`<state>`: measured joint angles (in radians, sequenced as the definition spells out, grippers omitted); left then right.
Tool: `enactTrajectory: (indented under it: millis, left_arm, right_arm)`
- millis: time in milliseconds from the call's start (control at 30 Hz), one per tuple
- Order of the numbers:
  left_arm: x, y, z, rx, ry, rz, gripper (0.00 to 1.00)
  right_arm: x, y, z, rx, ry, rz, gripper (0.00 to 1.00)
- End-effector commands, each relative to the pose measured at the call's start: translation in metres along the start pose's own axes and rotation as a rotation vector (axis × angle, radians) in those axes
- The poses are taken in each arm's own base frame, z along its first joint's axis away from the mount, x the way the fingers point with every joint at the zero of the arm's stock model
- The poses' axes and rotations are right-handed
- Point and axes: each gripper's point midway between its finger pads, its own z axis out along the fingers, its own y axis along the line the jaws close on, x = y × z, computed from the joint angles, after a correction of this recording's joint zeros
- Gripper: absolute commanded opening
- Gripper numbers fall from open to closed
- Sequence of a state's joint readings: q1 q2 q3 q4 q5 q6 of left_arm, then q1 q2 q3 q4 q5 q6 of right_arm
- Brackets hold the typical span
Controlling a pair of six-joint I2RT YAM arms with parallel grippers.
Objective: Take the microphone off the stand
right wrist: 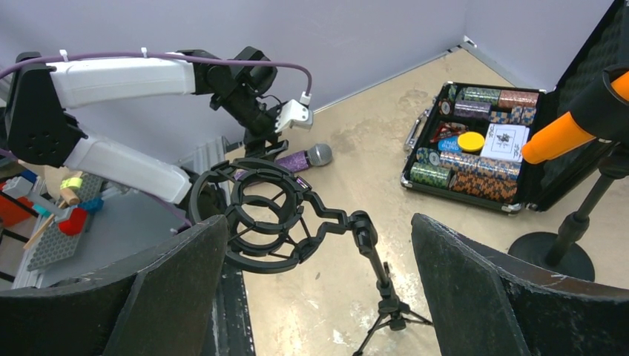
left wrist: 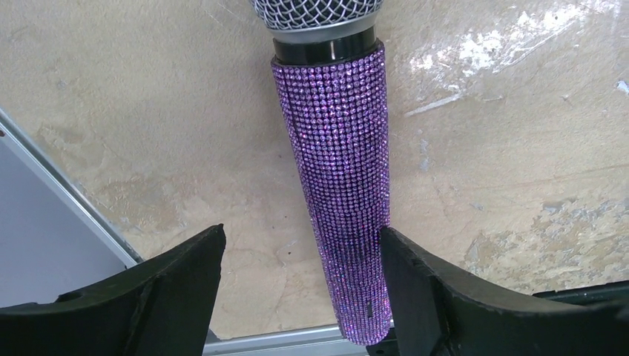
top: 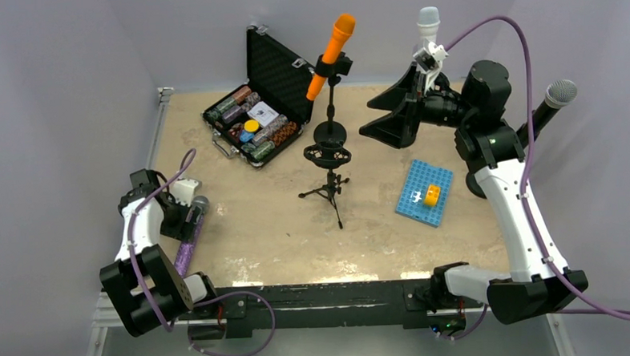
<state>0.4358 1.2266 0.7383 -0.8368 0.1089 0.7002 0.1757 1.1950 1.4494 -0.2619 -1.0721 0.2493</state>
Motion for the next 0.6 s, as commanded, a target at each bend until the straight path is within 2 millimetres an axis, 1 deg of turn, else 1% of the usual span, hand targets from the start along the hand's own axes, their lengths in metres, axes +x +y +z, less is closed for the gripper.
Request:
enactTrajectory:
  millis: [0,33,100,133,233,300,333,433,500,567]
  left_arm:
    - [-0.013,-0.001,-0.011,0.024,-0.047,0.015,0.80]
    - [-0.019,-0.004,-0.019,0.039,-0.071,0.012,0.80]
    - [-0.043,-0.007,-0.048,0.062,-0.166,0.010,0.80]
    - [-0.052,-0.014,-0.064,0.089,-0.209,0.005,0.81]
    - [-0.095,-0.035,-0.127,0.170,-0.420,0.048,0.83]
    - [-0.124,-0.052,-0.172,0.215,-0.582,0.122,0.84]
    - [-0.140,-0.064,-0.195,0.243,-0.677,0.176,0.84]
    - [-0.175,-0.091,-0.253,0.220,-0.892,0.373,0.84]
    - [-0.193,-0.110,-0.287,0.215,-1.008,0.505,0.83]
    - [-0.209,-0.130,-0.321,0.216,-1.100,0.641,0.81]
  right_arm:
    - [-0.005,0.007,-0.004,-0.005,-0.021,-0.047,0.98]
    - [-0.004,0.006,-0.005,-0.002,-0.018,-0.047,0.98]
    - [-0.002,0.007,-0.007,0.006,-0.011,-0.052,0.98]
    - [-0.002,0.006,-0.009,0.015,-0.007,-0.066,0.98]
    - [0.006,-0.001,-0.017,0.083,0.023,-0.075,0.98]
    - [0.016,-0.010,-0.022,0.130,0.049,-0.048,0.96]
    - [0.022,-0.017,-0.027,0.156,0.053,-0.024,0.95]
    - [0.042,-0.035,-0.040,0.215,0.056,0.033,0.91]
    - [0.063,-0.038,-0.045,0.232,0.076,-0.011,0.90]
    - [0.090,-0.045,-0.051,0.243,0.105,-0.133,0.89]
